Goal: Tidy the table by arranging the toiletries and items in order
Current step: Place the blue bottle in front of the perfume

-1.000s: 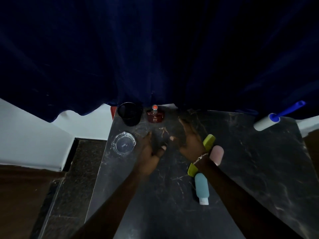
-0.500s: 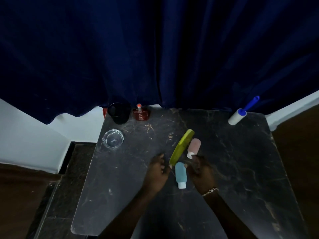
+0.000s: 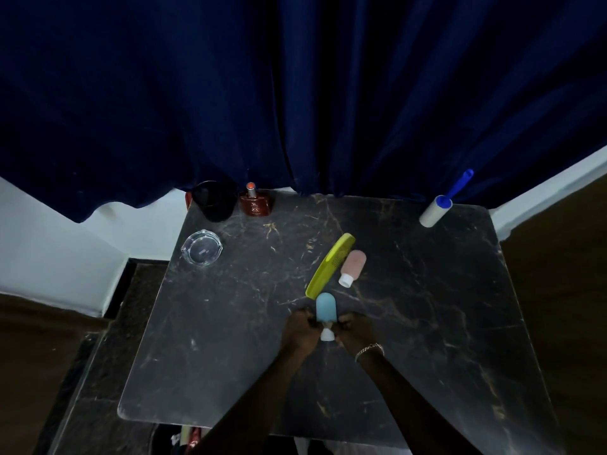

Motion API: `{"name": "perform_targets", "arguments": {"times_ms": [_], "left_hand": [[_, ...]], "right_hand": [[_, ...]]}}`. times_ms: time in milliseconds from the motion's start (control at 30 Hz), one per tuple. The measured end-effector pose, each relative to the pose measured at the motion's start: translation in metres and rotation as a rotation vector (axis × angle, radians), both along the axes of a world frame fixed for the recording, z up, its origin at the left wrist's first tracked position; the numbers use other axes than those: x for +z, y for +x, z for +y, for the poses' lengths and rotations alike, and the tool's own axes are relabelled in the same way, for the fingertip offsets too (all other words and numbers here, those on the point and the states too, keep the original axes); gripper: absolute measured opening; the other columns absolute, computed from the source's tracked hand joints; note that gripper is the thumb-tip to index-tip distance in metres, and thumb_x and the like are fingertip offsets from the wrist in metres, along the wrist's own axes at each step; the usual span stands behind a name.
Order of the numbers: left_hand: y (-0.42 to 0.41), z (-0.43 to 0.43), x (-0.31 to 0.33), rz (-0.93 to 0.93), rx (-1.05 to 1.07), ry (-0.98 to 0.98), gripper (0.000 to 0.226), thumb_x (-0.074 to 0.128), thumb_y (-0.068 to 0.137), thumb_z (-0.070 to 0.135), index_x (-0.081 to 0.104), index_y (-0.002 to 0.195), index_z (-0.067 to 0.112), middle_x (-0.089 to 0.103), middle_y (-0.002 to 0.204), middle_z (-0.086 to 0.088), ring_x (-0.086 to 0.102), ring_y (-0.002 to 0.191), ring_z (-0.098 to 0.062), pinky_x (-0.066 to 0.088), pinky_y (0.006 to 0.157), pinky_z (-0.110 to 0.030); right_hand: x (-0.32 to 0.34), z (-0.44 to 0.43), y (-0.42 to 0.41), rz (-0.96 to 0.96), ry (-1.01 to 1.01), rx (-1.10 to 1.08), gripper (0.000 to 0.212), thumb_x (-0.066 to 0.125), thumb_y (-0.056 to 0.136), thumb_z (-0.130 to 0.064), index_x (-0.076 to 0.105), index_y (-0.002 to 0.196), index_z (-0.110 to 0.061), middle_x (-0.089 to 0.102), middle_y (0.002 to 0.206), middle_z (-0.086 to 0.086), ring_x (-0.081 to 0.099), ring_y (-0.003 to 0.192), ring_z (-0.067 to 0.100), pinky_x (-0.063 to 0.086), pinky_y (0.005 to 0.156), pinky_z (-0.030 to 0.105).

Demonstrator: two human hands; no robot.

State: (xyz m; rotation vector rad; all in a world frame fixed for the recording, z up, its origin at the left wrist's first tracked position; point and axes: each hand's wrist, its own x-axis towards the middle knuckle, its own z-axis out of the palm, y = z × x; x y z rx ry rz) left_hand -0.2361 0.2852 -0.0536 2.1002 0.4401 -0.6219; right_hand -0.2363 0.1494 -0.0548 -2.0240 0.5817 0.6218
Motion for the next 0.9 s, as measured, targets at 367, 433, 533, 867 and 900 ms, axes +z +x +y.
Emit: {"name": "perform_targets", "arguments": {"times_ms": [367, 433, 533, 867, 900], "left_hand": [[0.001, 0.014, 0.008, 0.002, 0.083, -0.103, 0.020, 0.080, 0.086, 0.015, 0.077, 0.102, 0.003, 0.078, 0.107, -0.016, 0.074, 0.101, -0.030, 0.060, 0.092, -0.042], [0.008, 0.026, 0.014, -0.024, 0.111, -0.144, 0.017, 0.084, 0.081, 0.012, 0.076, 0.094, 0.006, 0.078, 0.097, -0.015, 0.075, 0.092, -0.030, 0.062, 0.086, -0.046], [0.023, 0.049, 0.025, -0.065, 0.118, -0.150, 0.020, 0.088, 0.076, 0.015, 0.070, 0.085, 0.014, 0.076, 0.086, -0.009, 0.072, 0.080, -0.024, 0.061, 0.078, -0.041], [0.104, 0.128, 0.051, -0.240, 0.172, -0.091, 0.022, 0.080, 0.082, 0.008, 0.064, 0.096, 0.004, 0.070, 0.085, -0.004, 0.062, 0.077, -0.018, 0.050, 0.066, -0.024], [0.113, 0.135, 0.050, -0.257, 0.171, -0.090, 0.024, 0.081, 0.082, 0.009, 0.063, 0.097, 0.003, 0.069, 0.085, -0.003, 0.061, 0.077, -0.016, 0.048, 0.064, -0.017]], "right_hand": [[0.010, 0.010, 0.005, 0.013, 0.066, -0.070, 0.011, 0.081, 0.076, -0.010, 0.071, 0.074, -0.006, 0.071, 0.072, 0.023, 0.066, 0.063, 0.028, 0.059, 0.074, 0.052], [0.013, 0.016, 0.013, 0.002, 0.076, -0.083, 0.014, 0.080, 0.075, -0.006, 0.070, 0.082, 0.001, 0.069, 0.068, 0.019, 0.064, 0.062, 0.026, 0.058, 0.073, 0.051], [0.022, 0.034, 0.031, -0.043, 0.063, 0.013, 0.015, 0.080, 0.074, -0.010, 0.067, 0.080, -0.004, 0.066, 0.062, 0.012, 0.060, 0.056, 0.023, 0.053, 0.068, 0.043], [0.040, 0.125, 0.129, -0.246, -0.032, 0.181, 0.026, 0.077, 0.075, -0.019, 0.060, 0.092, -0.007, 0.072, 0.085, 0.011, 0.070, 0.080, 0.032, 0.054, 0.068, 0.037], [0.038, 0.134, 0.138, -0.267, -0.043, 0.184, 0.027, 0.073, 0.075, -0.022, 0.060, 0.093, -0.007, 0.070, 0.084, 0.007, 0.068, 0.080, 0.031, 0.050, 0.064, 0.033]]}}
